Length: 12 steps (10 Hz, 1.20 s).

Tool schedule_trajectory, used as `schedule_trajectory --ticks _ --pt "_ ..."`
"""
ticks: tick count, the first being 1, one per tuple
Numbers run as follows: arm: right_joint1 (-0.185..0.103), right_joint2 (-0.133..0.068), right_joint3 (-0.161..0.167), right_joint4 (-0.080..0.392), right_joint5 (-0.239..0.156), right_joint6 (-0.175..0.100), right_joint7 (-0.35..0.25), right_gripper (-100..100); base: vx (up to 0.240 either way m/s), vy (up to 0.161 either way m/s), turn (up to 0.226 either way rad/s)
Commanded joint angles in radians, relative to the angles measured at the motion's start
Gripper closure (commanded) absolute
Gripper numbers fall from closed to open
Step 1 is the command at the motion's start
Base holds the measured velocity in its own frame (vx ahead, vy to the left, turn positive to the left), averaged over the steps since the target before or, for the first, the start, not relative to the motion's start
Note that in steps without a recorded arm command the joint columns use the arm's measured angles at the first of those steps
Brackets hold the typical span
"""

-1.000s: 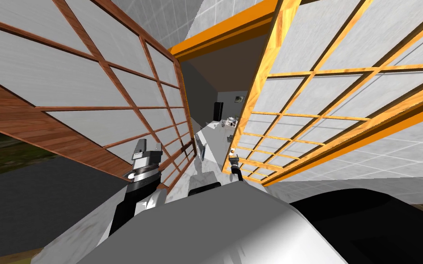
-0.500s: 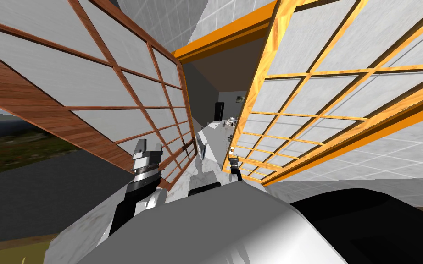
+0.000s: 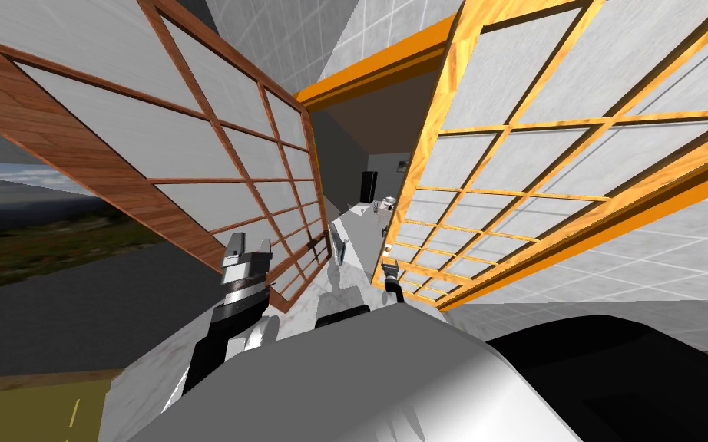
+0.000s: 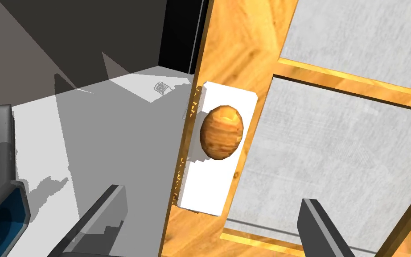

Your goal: Pull the door open

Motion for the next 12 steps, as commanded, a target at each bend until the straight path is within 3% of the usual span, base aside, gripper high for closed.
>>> schedule_trajectory --ticks 1,5,7,8,10,12 --pt "0.002 0.001 0.005 -0.003 -0.009 -0.003 -0.030 -100 -0.055 -0.004 0.015" --pt "0.009 0.007 0.027 -0.016 -0.049 -0.015 -0.127 -100 -0.058 -0.007 0.037" --pt "0.010 0.008 0.028 -0.018 -0.051 -0.015 -0.130 -100 -0.035 -0.003 0.014" --pt "0.023 -0.023 0.029 -0.008 -0.055 -0.022 -0.171 -100 0.138 0.014 0.059" --pt "0.032 -0.043 0.030 -0.001 -0.057 -0.025 -0.195 -100 0.194 -0.009 0.036" --pt "0.051 -0.089 0.031 0.014 -0.062 -0.034 -0.249 -100 0.184 -0.003 0.059"
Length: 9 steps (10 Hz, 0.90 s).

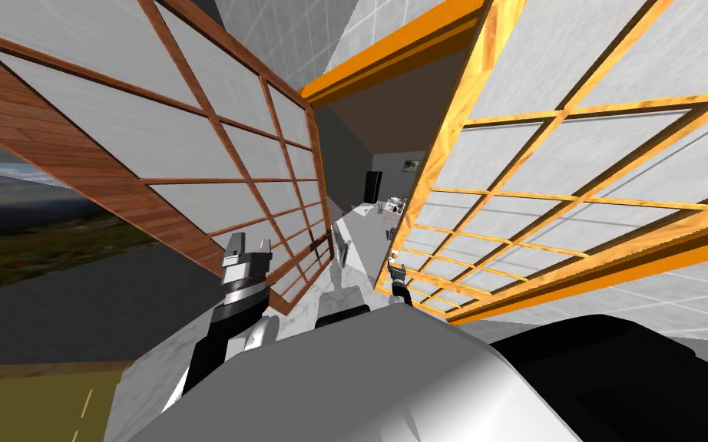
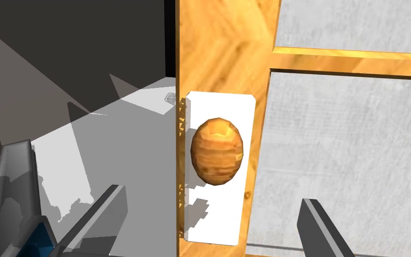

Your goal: Pull the door open

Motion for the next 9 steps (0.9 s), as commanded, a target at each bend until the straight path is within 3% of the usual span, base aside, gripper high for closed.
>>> schedule_trajectory --ticks 1,4,6,7,9 --pt "0.019 -0.034 0.000 0.003 -0.005 -0.004 -0.041 -100 0.225 0.001 0.058" --pt "0.035 -0.072 0.001 0.016 -0.009 -0.011 -0.087 -100 0.141 -0.014 0.036" --pt "0.039 -0.075 0.000 0.011 -0.009 -0.008 -0.086 -100 0.087 -0.003 0.008" --pt "0.039 -0.075 0.000 0.011 -0.009 -0.008 -0.086 100 -0.009 0.000 -0.001" --pt "0.039 -0.075 0.000 0.011 -0.009 -0.008 -0.086 100 -0.017 0.000 0.004"
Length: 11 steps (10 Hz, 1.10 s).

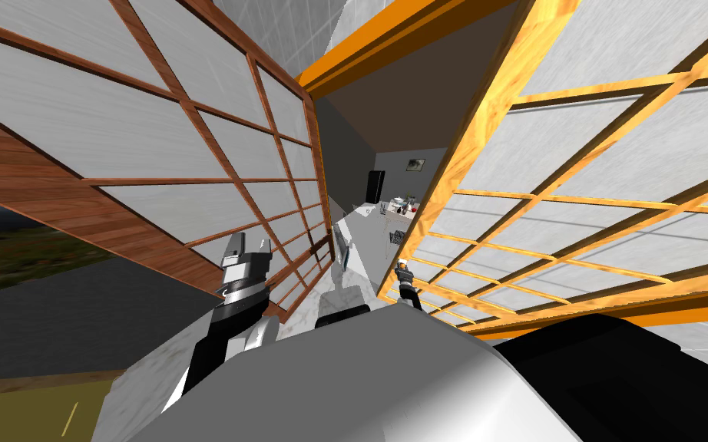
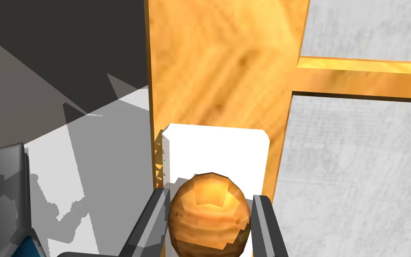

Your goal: Pull the door open

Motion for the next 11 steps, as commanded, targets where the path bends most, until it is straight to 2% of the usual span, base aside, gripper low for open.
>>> schedule_trajectory --ticks 1,3,4,7,11 --pt "0.001 0.000 0.000 0.000 0.000 -0.001 0.000 100 -0.007 0.001 0.003" --pt "0.001 0.000 0.000 0.000 0.000 -0.001 0.000 100 0.000 0.000 0.000" --pt "0.005 -0.005 0.021 -0.009 0.011 0.001 -0.012 100 -0.147 0.008 0.052" --pt "0.012 -0.015 0.051 -0.024 0.028 0.001 -0.031 100 -0.209 -0.001 0.064" --pt "0.026 -0.033 0.113 -0.053 0.061 0.002 -0.068 100 -0.266 -0.003 0.073"
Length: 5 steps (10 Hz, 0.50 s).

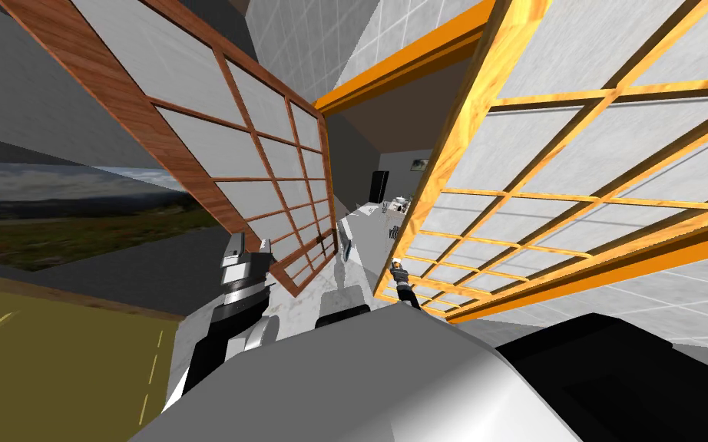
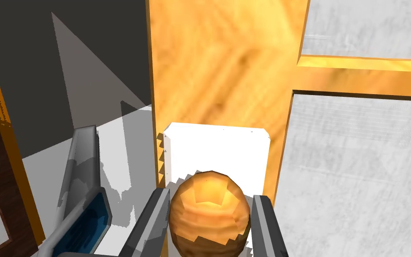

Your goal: Pull the door open

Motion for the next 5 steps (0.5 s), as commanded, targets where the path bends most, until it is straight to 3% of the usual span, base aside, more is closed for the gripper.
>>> schedule_trajectory --ticks 1,2,5 --pt "0.000 0.000 0.000 0.000 0.000 0.000 0.000 100 -0.123 0.005 0.022" --pt "0.013 -0.010 0.029 -0.008 0.011 -0.007 -0.017 100 -0.161 0.007 0.096" --pt "0.029 -0.031 0.065 -0.024 0.023 -0.020 -0.041 100 -0.232 -0.038 0.099"
